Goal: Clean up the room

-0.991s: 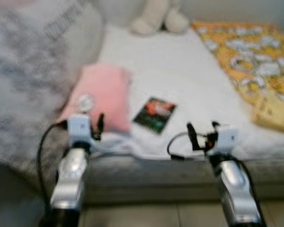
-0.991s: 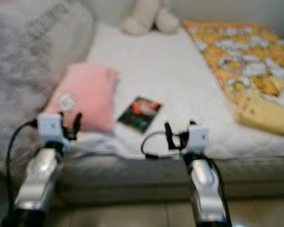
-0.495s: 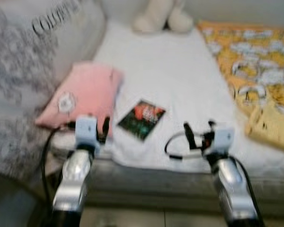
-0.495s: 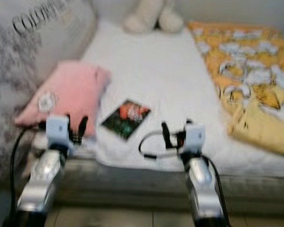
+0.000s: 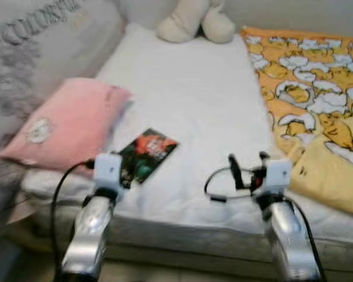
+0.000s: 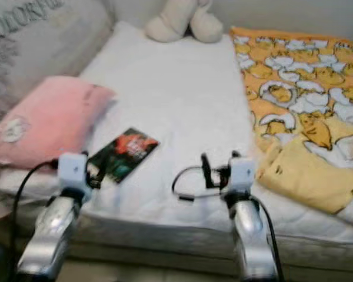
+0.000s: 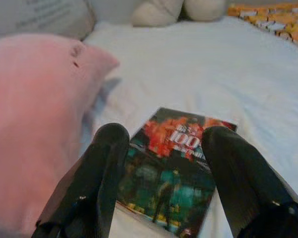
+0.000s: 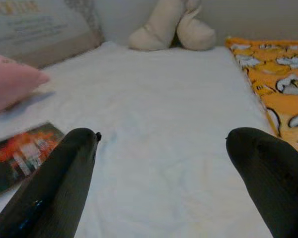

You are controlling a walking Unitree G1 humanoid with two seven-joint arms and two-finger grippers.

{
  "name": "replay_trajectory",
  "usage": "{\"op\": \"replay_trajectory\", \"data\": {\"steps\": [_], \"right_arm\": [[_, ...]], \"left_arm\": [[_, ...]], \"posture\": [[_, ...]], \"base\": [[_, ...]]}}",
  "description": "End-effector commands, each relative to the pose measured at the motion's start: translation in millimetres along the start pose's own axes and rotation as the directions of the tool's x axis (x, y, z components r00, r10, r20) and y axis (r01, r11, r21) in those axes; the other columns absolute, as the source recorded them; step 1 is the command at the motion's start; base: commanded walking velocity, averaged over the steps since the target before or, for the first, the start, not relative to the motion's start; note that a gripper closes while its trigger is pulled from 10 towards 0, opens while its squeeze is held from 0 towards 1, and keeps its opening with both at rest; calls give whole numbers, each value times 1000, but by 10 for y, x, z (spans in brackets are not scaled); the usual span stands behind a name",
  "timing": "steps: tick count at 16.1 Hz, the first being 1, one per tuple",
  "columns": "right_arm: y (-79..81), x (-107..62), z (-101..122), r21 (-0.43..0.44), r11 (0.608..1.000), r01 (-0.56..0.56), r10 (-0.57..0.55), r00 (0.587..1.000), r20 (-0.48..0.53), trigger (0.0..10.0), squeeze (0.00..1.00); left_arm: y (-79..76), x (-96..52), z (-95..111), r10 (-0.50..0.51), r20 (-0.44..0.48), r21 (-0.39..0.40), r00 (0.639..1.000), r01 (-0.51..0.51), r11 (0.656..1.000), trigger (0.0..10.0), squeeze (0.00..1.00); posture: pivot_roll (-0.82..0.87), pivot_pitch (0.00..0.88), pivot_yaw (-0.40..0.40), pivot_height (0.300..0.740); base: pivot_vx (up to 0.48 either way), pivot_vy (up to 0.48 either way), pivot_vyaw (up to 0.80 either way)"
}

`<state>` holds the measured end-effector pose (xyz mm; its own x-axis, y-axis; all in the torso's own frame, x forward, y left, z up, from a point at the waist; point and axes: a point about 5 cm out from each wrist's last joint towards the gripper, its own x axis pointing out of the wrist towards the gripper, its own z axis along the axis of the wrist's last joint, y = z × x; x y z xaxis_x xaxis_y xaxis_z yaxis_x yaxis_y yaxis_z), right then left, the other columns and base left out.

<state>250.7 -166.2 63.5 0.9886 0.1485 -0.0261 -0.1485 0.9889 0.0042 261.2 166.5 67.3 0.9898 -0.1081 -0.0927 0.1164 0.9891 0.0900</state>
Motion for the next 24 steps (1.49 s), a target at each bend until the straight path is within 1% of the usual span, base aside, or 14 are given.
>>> {"op": "replay_trajectory", "data": {"steps": [1, 3, 4, 5, 7, 8, 9, 10, 12, 14, 16, 17, 20, 24], "right_arm": [[-36, -58, 1, -30, 1000, 4, -5, 1000, -19, 10000, 0], [-84, -280, -60, -21, 1000, -1, -1, 996, -85, 10000, 0], [-102, -385, -85, -20, 1000, 4, -6, 994, -108, 10000, 0], [-113, -433, -85, -22, 1000, 8, -10, 994, -112, 10000, 0], [-164, -406, -51, -25, 998, 56, -58, 993, -98, 10000, 0], [-168, -378, -21, -28, 997, 71, -73, 994, -85, 10000, 0], [-161, -374, -9, -27, 997, 71, -73, 995, -73, 10000, 0], [-151, -365, 2, -39, 998, 56, -59, 996, -74, 10000, 0], [-169, -310, 22, -46, 995, 84, -86, 994, -63, 10000, 0], [-182, -211, 63, -41, 995, 95, -97, 994, -41, 10000, 0], [-172, -197, 81, -51, 995, 86, -87, 996, -31, 10000, 0], [-169, -194, 84, -52, 995, 88, -89, 996, -29, 10000, 0], [-142, -158, 83, -47, 995, 84, -85, 996, -22, 10000, 0], [-152, -96, 76, -42, 995, 86, -87, 996, -21, 10000, 0]], "left_arm": [[-99, -12, 73, -47, 25, 0, 999, 47, 999, 10000, 0], [-89, -210, 49, -105, 16, -31, 994, 105, 994, 10000, 0], [-66, -267, 82, -118, 27, -39, 993, 119, 992, 10000, 0], [-56, -291, 107, -127, 40, -41, 991, 129, 991, 10000, 0], [-74, -284, 142, -137, 70, -44, 988, 140, 989, 10000, 0], [-132, -245, 207, -162, 98, -31, 982, 166, 986, 10000, 0], [-155, -212, 238, -176, 109, -17, 978, 179, 984, 10000, 0], [-159, -195, 255, -178, 111, -17, 978, 181, 983, 10000, 0], [-159, -141, 269, -178, 112, -26, 978, 182, 983, 10000, 0], [-186, -100, 283, -184, 122, -31, 975, 189, 981, 10000, 0], [-206, -91, 311, -205, 133, -22, 970, 209, 978, 10000, 0], [-205, -96, 339, -216, 152, -23, 964, 222, 975, 10000, 0], [-180, -66, 337, -211, 147, -24, 966, 217, 976, 10000, 0], [-224, -52, 324, -226, 146, -19, 963, 231, 973, 10000, 0]], "posture": [[-46, 0, -10, 740], [-43, 0, -34, 740], [-38, 0, -39, 740], [-32, 0, -40, 740], [-34, 0, -33, 740], [-35, 0, -30, 740], [-35, 0, -30, 740], [-40, 0, -26, 740], [-50, 0, -14, 740], [-59, 0, 0, 740], [-58, 0, 5, 740], [-57, 0, 7, 740], [-56, 0, 12, 740], [-57, 0, 12, 740]], "base": [[270, -394, 0], [313, -362, 0], [319, -352, 0], [326, -349, 0], [326, -349, 0], [326, -349, 0], [322, -352, 0], [326, -349, 0], [326, -349, 0], [324, -351, -612], [326, -349, -756], [326, -349, 0], [0, 0, 0], [0, 0, 0]]}}
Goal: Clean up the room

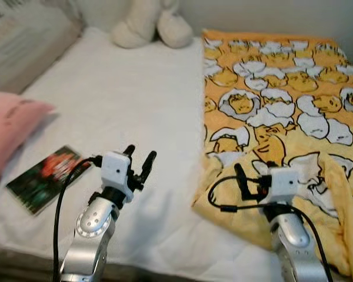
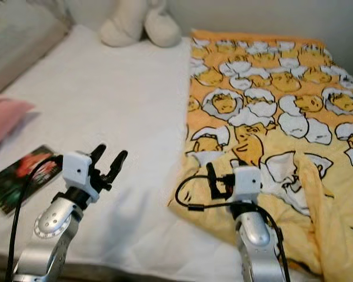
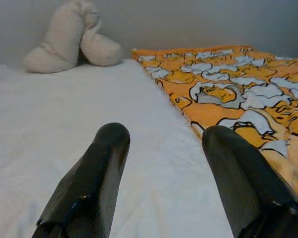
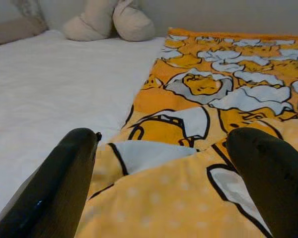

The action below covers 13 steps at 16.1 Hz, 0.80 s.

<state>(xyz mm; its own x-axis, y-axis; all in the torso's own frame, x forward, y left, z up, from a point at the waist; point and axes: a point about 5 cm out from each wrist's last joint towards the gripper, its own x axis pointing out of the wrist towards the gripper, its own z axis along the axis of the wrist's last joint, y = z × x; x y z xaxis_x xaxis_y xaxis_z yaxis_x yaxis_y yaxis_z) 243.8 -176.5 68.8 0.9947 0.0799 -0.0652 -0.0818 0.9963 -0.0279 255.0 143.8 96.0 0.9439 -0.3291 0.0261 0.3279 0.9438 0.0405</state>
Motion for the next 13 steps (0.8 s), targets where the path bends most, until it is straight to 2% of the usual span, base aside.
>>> {"op": "replay_trajectory", "data": {"steps": [1, 2, 3, 4, 5, 7, 8, 13], "right_arm": [[-109, 25, 12, -18, 999, 51, -51, 999, 1, 10000, 0], [-124, 34, 5, -22, 998, 60, -61, 998, -7, 10000, 0], [-221, 79, -29, -33, 992, 122, -123, 991, -43, 10000, 0], [-421, 174, -39, -81, 969, 233, -239, 968, -77, 10000, 0], [-463, 199, -4, -71, 965, 254, -258, 964, -63, 10000, 0], [-440, 185, 16, -75, 968, 241, -244, 969, -47, 10000, 0], [-377, 146, -10, -82, 974, 209, -213, 976, -47, 10000, 0], [-333, 121, -32, -74, 978, 197, -200, 979, -45, 10000, 0]], "left_arm": [[-15, 30, 12, -15, 6, 6, 1000, 15, 1000, 10000, 0], [-16, 33, 11, -16, 6, 6, 1000, 16, 1000, 10000, 0], [-13, 44, 11, -23, 2, 9, 1000, 23, 1000, 10000, 0], [14, 79, 8, -37, -11, 17, 999, 37, 999, 10000, 0], [38, 104, -3, -42, -26, 25, 999, 43, 999, 10000, 0], [75, 121, 25, -45, -14, 33, 999, 45, 998, 10000, 0], [60, 107, 43, -55, -4, 44, 998, 55, 998, 10000, 0], [-65, 94, 32, -70, 16, 9, 997, 70, 998, 10000, 0]], "posture": [[-58, 0, 15, 740], [-58, 0, 15, 740], [-55, 0, 26, 740], [-48, 0, 34, 740], [-44, 0, 38, 740], [-36, 0, 45, 740], [-42, 0, 47, 740], [-50, 4, 39, 740]], "base": [[0, 0, 0], [0, 0, 0], [0, 0, 0], [0, 0, 0], [0, 0, 0], [0, 0, 0], [255, -405, 0], [48, -415, 0]]}}
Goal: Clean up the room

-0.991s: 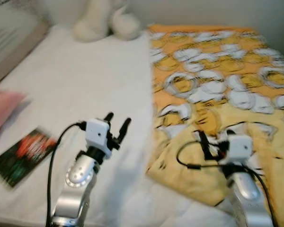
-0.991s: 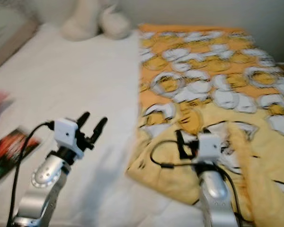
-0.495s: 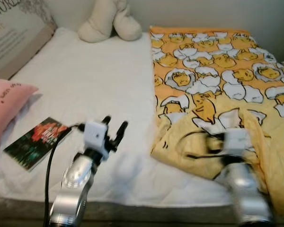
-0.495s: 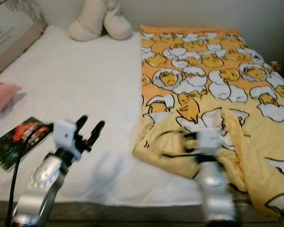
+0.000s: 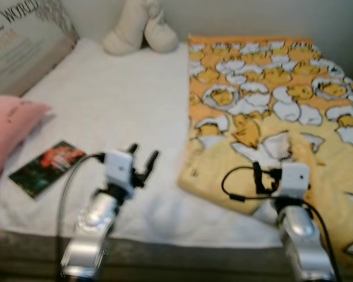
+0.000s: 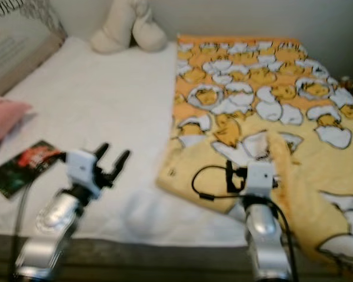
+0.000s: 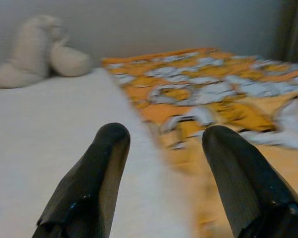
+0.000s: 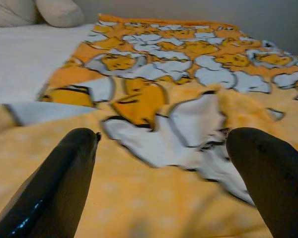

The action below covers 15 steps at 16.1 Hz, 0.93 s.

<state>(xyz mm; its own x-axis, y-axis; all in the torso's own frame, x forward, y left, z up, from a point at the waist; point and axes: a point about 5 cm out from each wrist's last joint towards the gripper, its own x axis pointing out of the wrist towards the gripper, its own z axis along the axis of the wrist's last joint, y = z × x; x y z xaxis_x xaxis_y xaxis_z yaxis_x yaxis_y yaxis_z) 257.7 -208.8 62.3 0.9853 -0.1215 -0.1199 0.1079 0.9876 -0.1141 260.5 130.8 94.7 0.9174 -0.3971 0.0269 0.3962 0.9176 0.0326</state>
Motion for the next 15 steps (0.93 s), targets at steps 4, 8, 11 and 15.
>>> {"op": "replay_trajectory", "data": {"steps": [4, 8, 11, 15], "right_arm": [[-29, -19, 44, -3, 1000, 5, -5, 1000, 20, 10000, 0], [0, -42, 27, -1, 1000, -7, 7, 1000, 14, 10000, 0], [22, -33, 37, 2, 1000, -7, 7, 1000, 13, 10000, 0], [-1, -61, 56, -6, 1000, -11, 11, 999, 32, 10000, 0]], "left_arm": [[31, -22, 38, -9, 11, 11, 1000, 9, 1000, 10000, 0], [15, -8, 39, -18, 12, -9, 1000, 18, 1000, 10000, 0], [117, 47, 51, 11, -1, 17, 1000, -11, 1000, 10000, 0], [148, 73, 49, 17, -3, 34, 1000, -17, 999, 10000, 0]], "posture": [[-60, 13, 43, 740], [-60, 16, 44, 740], [-57, 20, 45, 740], [-70, 13, 46, 740]], "base": [[0, -417, 0], [0, -210, 0], [0, 0, 0], [0, 0, -392]]}}
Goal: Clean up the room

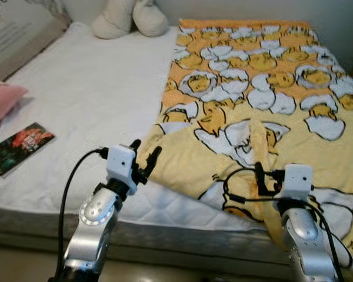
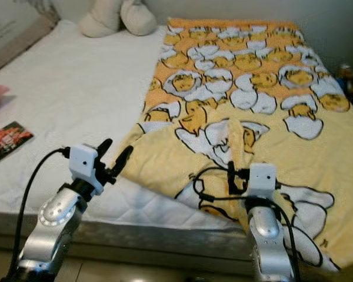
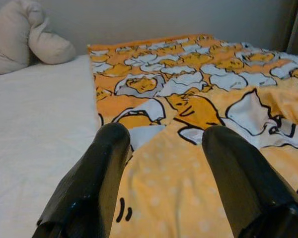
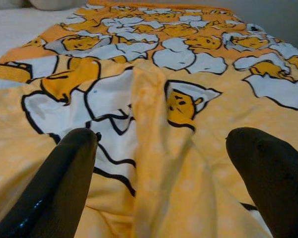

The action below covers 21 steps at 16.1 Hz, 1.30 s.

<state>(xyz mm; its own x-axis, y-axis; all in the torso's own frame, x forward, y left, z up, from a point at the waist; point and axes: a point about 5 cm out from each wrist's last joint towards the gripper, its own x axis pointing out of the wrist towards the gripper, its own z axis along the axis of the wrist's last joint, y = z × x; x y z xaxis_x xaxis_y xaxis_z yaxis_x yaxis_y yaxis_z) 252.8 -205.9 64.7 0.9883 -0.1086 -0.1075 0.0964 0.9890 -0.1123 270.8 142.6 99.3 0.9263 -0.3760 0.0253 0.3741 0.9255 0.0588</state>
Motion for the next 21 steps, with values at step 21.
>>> {"op": "replay_trajectory", "data": {"steps": [21], "right_arm": [[72, -136, 44, 28, 998, -54, 53, 998, 43, 10000, 0]], "left_arm": [[-119, 131, -55, -14, -28, 13, 1000, 14, 1000, 10000, 0]], "posture": [[-93, 37, 33, 740]], "base": [[17, 157, -600]]}}
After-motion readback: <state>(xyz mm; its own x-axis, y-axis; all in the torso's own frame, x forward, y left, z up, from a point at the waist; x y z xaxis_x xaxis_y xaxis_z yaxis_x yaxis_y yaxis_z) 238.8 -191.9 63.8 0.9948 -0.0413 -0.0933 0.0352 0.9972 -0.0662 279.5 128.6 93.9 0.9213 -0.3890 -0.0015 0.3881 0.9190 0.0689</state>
